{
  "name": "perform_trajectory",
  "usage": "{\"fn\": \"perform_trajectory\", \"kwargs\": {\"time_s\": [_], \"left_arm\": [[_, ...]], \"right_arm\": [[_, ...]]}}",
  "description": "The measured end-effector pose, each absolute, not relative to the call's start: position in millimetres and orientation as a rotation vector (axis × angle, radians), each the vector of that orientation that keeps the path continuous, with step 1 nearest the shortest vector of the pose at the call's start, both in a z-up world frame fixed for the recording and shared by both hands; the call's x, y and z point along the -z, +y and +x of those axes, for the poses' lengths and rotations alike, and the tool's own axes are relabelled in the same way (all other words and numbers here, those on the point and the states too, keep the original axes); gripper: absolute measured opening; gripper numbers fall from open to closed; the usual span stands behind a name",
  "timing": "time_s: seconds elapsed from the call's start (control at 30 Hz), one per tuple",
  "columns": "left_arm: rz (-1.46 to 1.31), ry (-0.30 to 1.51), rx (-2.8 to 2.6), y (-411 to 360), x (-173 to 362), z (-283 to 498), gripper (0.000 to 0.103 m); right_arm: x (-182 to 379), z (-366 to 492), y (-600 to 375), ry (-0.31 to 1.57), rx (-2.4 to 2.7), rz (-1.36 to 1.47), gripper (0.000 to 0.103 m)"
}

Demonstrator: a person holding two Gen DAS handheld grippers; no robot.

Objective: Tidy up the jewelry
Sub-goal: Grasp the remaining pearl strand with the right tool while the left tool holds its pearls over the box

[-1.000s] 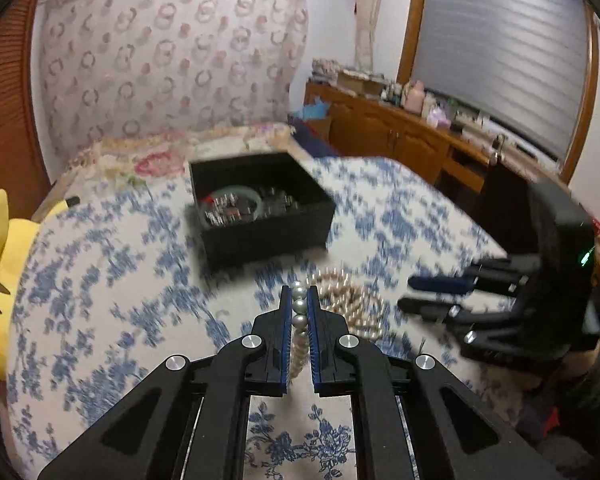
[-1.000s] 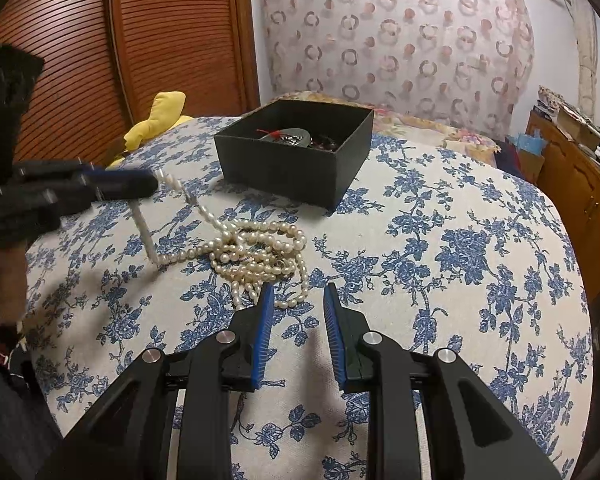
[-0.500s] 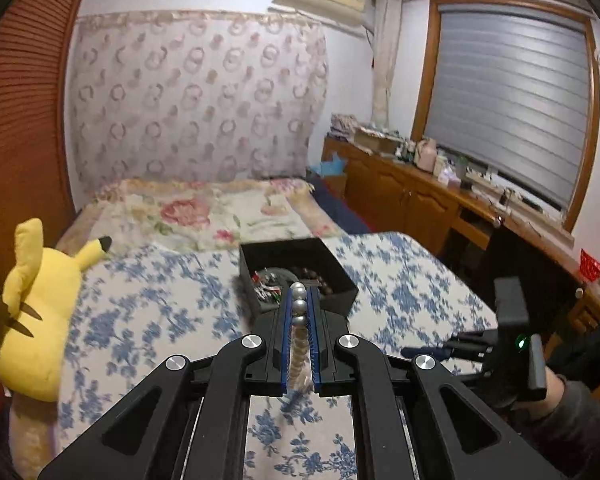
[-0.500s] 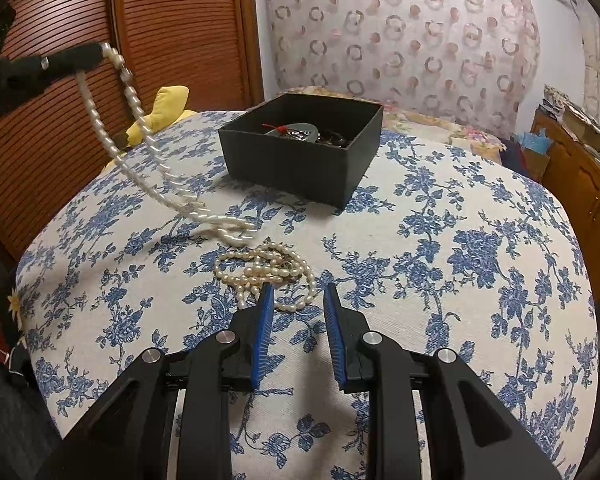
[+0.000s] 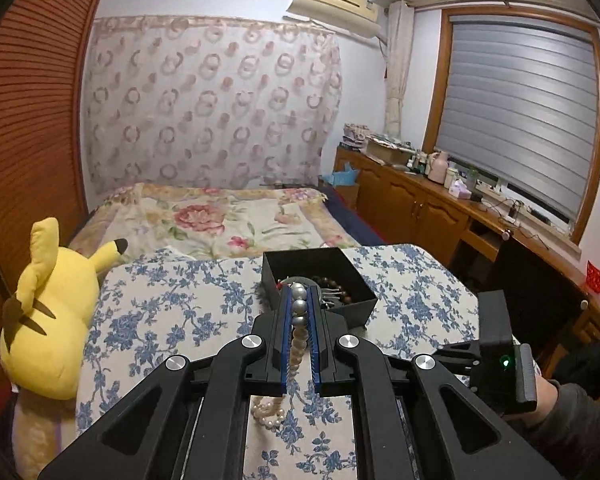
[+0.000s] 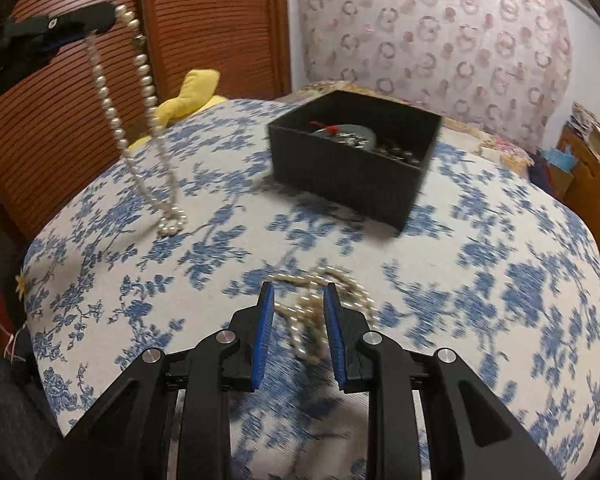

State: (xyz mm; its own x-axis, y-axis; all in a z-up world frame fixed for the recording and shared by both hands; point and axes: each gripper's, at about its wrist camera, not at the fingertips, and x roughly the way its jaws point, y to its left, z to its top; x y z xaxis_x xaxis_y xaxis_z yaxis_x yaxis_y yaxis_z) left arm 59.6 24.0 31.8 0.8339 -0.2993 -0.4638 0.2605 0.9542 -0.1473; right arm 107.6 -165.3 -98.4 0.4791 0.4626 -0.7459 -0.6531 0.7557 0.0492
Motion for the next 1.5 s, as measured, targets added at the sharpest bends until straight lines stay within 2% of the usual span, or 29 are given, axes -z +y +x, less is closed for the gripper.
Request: {"fn": "perform_trajectory", "kwargs": {"time_s": [0.23,0.27,0.3,0.33,0.47,1.13,1.5], "left_arm": [[-0.070,0.518,0.302,20,-26,63,0.007],[-0.066,0.519,0.301,20,-25,63,0.007],[-0.066,0.519,0.300,20,-26,63,0.007],[-0.061,0.520,0.295,19,-25,64,0.007],[-0.051,0.517,0.286,19,-26,69,0.006],[-0.031,0.474,0.299,7,-57,101,0.007],[-0.036,0.424,0.335,-12,-98,149,0.007]], "right_arm": [[108,111,-142,0.845,-0.704,-0.368,0.027],[108,111,-140,0.846,-0.709,-0.372,0.024],[107,112,-140,0.852,-0.722,-0.366,0.010],[107,113,-141,0.854,-0.718,-0.371,0.006],[98,115,-147,0.832,-0.730,-0.344,0.005],[-58,126,-189,0.472,-0.681,-0.222,0.005],[-100,176,-181,0.393,-0.667,-0.211,0.005]]}}
